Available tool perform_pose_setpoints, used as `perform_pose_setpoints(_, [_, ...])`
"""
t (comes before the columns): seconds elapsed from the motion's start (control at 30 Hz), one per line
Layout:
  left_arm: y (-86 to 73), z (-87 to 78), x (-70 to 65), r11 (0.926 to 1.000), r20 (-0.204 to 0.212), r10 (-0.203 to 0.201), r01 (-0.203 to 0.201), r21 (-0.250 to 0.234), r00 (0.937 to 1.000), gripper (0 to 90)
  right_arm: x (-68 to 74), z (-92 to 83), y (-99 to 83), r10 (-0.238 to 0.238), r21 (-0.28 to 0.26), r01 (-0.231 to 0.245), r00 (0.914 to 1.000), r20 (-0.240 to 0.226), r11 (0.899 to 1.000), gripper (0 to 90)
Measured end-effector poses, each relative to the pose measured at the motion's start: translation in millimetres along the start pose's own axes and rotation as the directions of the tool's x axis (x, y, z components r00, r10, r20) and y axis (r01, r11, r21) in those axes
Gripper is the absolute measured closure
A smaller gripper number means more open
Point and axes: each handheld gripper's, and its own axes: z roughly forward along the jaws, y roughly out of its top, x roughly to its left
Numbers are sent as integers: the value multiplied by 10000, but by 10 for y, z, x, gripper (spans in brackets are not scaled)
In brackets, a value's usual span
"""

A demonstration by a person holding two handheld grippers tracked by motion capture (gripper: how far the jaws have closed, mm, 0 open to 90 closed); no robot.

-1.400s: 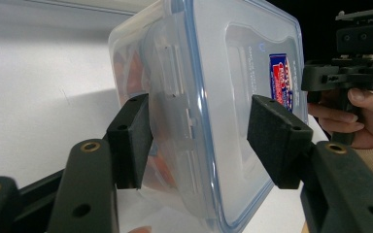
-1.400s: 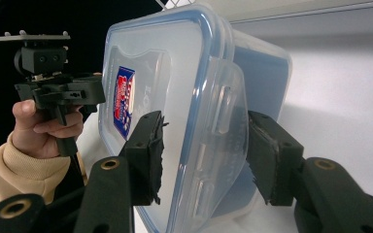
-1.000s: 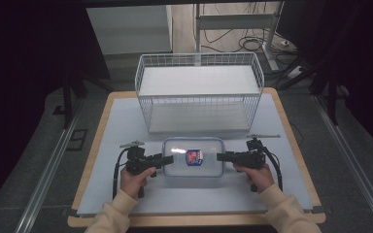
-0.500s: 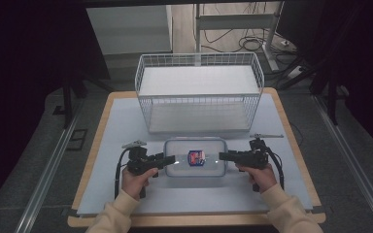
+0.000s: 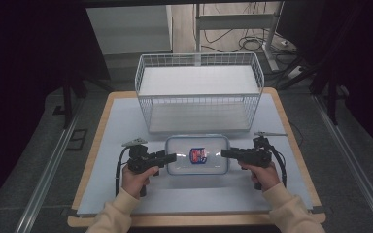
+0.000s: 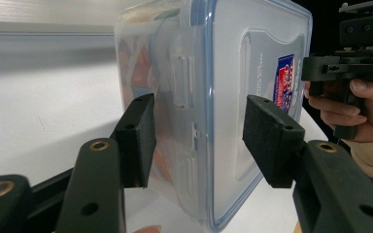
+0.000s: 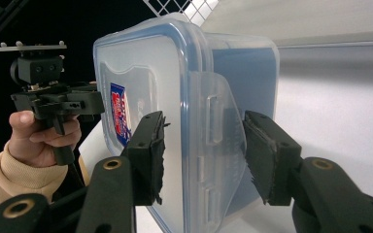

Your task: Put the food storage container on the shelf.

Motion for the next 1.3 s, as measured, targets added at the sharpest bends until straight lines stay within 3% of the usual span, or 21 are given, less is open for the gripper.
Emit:
perform_pose_setpoints(0.2, [71, -37, -48, 9997, -48, 168, -168, -196, 9998, 474, 17, -18, 23, 1, -143, -2, 9999, -124, 9999, 514])
perform_pose_setpoints(0.67, [248, -40, -94, 9992, 89, 327, -325, -235, 9994, 474, 121, -101, 203, -577, -474, 582, 9983, 107, 9972, 513])
perform_pose_setpoints(0.9, [409, -53, -130, 9982, 116, 449, -443, -414, 9989, 473, 187, -149, 341, -794, -684, 809, 9966, 232, 9944, 513])
perform_pose_setpoints(1.3, [696, -231, -252, 9934, 48, 826, -820, -805, 9966, 472, 392, -208, 575, -1220, -964, 1232, 9924, 181, 9877, 514])
